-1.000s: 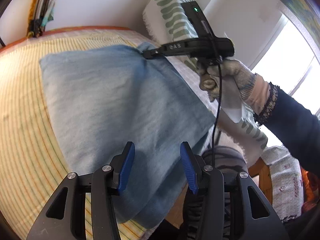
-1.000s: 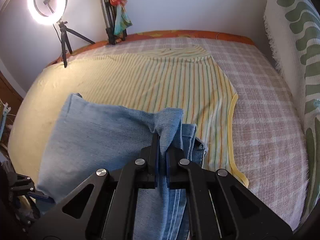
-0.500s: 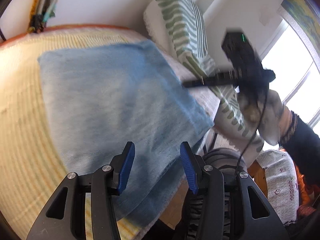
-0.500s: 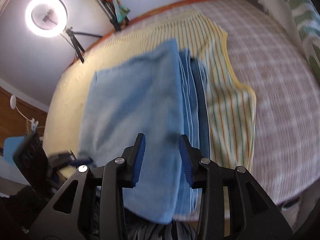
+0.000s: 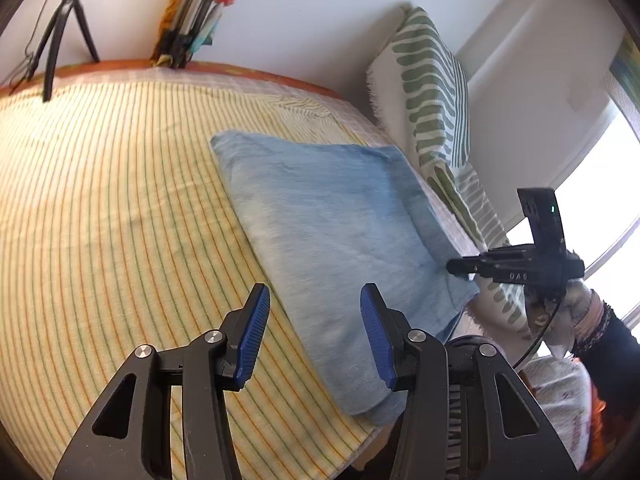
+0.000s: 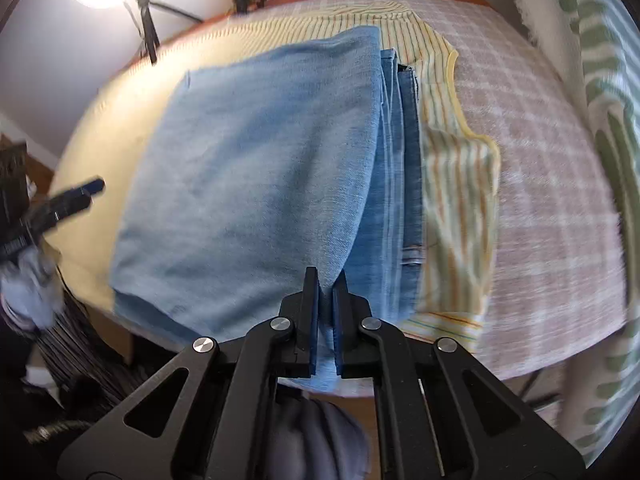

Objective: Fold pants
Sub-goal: 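Open the right tool and release the folded jeans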

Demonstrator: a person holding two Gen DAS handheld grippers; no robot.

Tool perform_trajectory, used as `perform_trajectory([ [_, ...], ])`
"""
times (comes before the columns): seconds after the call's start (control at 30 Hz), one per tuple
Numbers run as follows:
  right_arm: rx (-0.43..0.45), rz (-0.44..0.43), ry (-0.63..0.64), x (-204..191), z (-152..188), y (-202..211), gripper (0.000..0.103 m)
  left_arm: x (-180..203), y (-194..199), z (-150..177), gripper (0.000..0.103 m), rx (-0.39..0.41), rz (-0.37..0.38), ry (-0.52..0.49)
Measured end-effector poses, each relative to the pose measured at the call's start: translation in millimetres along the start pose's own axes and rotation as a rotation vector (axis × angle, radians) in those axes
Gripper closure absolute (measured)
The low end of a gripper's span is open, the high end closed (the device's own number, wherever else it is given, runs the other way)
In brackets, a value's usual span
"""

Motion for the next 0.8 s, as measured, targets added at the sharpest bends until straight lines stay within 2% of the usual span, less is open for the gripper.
perform_trajectory([
  [0.03, -0.011, 0.009, 0.006, -0.6, 0.0, -0.7, 0.098, -3.1, -1.4, -1.3, 0.046, -0.003, 0.024, 0.018],
  [0.07, -0.017, 0.002, 0.024, -2.7, 0.1, 0.2, 0.098, -6.4, -3.6, -3.0, 0.041, -0.006, 0.029, 0.038],
  [0.17, -0.003, -0.021, 0.039, 0.6, -2.5, 10.6, 0.097, -12.0, -13.4, -9.1, 0.041, -0.028, 0.044, 0.082],
  [0.2, 0.036, -0.041, 0.026, 6.4, -4.7, 17.6, 0.090, -14.6, -15.3, -11.5, 0.041, -0.034, 0.046, 0.093],
  [0.23, 0.065, -0.051, 0.014, 10.2, -8.8, 21.2, 0.072, -17.7, -19.2, -13.8, 0.041, -0.040, 0.049, 0.110],
  [0.27, 0.109, -0.067, -0.004, 17.8, -13.4, 25.9, 0.058, -20.7, -23.3, -16.0, 0.041, -0.046, 0.055, 0.130],
  [0.3, 0.142, -0.086, -0.016, 22.7, -17.6, 27.4, 0.031, -23.4, -27.5, -17.9, 0.041, -0.054, 0.067, 0.150],
  [0.33, 0.172, -0.112, -0.027, 28.8, -21.4, 28.4, 0.019, -25.0, -30.8, -19.6, 0.041, -0.059, 0.079, 0.166],
  [0.4, 0.198, -0.174, -0.053, 42.1, -33.0, 22.9, 0.019, -26.8, -37.7, -23.0, 0.041, -0.064, 0.089, 0.181],
  [0.5, 0.175, -0.245, -0.098, 55.9, -51.4, 3.1, 0.019, -28.1, -47.7, -27.1, 0.041, -0.077, 0.094, 0.192],
  [0.67, 0.192, -0.341, -0.133, 73.2, -66.2, -16.6, 0.019, -28.3, -59.4, -31.5, 0.041, -0.091, 0.091, 0.199],
  [0.8, 0.195, -0.381, -0.150, 79.9, -71.4, -28.5, 0.019, -27.0, -61.5, -36.9, 0.041, -0.094, 0.084, 0.189],
])
Point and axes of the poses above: each gripper's, at about its wrist camera, not at the fingertips, and y roughly against the way its jaws point, x to its right, z to its underside, the point moved 2 cm from there along -y, roughly the way its jaws point, and after that the axes turned 10 degrees about -x, right-handed, at the moved point
